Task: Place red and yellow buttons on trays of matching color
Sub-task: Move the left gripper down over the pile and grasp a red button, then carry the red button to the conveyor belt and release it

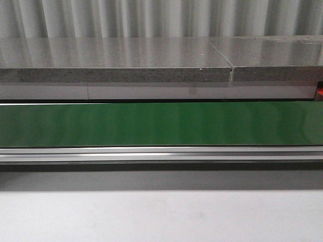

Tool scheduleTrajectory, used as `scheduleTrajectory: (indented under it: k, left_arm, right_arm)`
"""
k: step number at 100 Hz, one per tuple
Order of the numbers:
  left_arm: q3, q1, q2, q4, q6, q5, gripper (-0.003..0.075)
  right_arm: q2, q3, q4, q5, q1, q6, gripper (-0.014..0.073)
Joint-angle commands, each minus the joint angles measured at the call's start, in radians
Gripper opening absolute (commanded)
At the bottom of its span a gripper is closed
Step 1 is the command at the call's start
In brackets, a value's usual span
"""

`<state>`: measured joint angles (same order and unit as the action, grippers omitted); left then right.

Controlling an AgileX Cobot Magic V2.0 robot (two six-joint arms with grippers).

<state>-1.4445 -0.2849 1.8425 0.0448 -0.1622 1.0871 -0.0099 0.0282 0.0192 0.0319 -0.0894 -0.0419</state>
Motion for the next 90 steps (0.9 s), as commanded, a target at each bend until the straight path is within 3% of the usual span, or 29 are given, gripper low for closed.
scheduleTrajectory:
  k: [1, 90]
  left_arm:
    - [-0.031, -0.002, -0.039, 0.008, -0.011, -0.014, 0.0419]
    - [-0.032, -0.029, 0.047, -0.045, -0.011, -0.124, 0.0419]
  right_arm:
    - [-0.021, -0.018, 0.008, -0.072, -0.003, 0.005, -0.0066]
    - [-0.021, -0.018, 0.008, -0.072, -0.003, 0.005, -0.0066]
